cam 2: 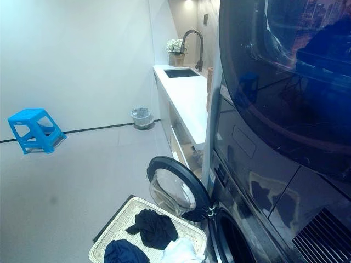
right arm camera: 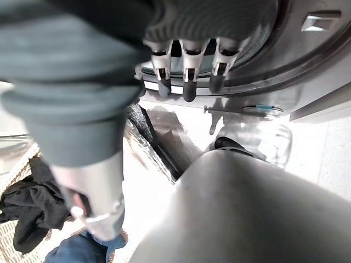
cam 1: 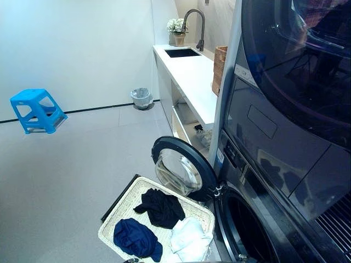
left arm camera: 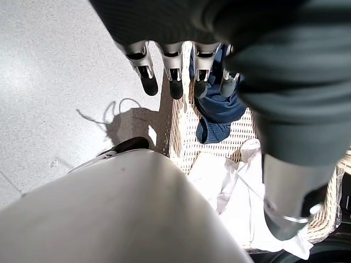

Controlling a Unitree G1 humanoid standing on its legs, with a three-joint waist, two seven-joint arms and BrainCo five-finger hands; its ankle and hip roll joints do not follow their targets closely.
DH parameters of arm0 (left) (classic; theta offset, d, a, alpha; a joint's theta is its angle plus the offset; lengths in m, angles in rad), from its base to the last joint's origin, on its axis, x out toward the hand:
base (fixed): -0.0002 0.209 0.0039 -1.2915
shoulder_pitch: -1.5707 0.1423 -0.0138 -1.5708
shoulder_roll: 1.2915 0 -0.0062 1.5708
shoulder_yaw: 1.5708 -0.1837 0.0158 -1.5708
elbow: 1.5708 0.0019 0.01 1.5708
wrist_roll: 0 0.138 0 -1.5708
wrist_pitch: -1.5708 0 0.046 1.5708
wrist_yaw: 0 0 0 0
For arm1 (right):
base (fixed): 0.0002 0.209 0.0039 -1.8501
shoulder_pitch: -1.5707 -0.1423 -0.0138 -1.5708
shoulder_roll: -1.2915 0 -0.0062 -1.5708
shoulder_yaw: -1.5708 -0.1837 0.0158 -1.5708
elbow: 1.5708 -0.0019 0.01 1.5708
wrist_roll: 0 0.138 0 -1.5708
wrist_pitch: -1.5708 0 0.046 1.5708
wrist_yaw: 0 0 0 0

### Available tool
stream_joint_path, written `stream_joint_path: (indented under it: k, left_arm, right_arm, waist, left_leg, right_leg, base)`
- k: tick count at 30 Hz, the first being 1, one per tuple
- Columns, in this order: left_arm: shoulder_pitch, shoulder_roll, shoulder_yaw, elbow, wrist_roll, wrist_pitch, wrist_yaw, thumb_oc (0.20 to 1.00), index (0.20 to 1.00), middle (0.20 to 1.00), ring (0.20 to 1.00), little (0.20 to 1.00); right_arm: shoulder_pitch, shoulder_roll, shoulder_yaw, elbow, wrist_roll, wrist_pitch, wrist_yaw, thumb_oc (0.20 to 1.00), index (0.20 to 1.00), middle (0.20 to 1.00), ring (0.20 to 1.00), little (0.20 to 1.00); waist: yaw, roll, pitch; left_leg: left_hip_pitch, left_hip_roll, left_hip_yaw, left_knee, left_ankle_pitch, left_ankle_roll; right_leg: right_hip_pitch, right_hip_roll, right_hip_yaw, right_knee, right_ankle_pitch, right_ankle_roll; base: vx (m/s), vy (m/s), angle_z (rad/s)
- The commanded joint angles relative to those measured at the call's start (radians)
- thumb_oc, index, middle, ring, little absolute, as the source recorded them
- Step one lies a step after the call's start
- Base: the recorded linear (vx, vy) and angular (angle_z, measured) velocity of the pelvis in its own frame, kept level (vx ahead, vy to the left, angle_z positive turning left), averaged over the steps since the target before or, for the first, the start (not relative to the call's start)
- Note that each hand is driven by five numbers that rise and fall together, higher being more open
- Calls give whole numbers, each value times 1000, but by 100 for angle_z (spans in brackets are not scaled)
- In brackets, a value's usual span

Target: Put the clothes into the washing machine.

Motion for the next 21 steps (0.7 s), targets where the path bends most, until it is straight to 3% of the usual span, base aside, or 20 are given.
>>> stream_joint_path:
  k: [1,8,16,21]
  left_arm:
    - [-87,-42,-6,16,-30,-49,29,1000,1000,1000,1000,1000]
    - [-87,-42,5,19,-32,-52,96,1000,1000,1000,1000,1000]
    - [-83,-33,44,22,-13,-68,255,1000,1000,1000,1000,1000]
    - [-108,-6,49,16,96,-61,454,1000,1000,1000,1000,1000]
  right_arm:
    - [-71,24,37,25,-15,-16,1,1000,1000,1000,1000,1000]
    - [-70,25,36,31,-15,-16,-1,1000,1000,1000,1000,1000]
    - [-60,21,35,35,-20,-17,4,1000,1000,1000,1000,1000]
    - [-69,-6,48,27,-22,-15,8,1000,1000,1000,1000,1000]
  waist:
    - [3,-26,37]
    - [6,-27,40]
    - [8,-27,47]
    - [4,-15,73]
  left_leg:
    - [11,-72,38,7,-40,50]
    - [8,-71,38,7,-37,49]
    - [6,-70,35,7,-32,45]
    - [-29,-68,37,11,-19,40]
  right_leg:
    - [13,-9,40,27,-18,63]
    - [12,-10,35,26,-17,64]
    - [11,-11,28,30,-18,63]
    - [-27,-17,23,45,-19,61]
  base:
    - [0,0,0]
    - [5,0,0]
    - [52,11,0]
    - [21,52,2]
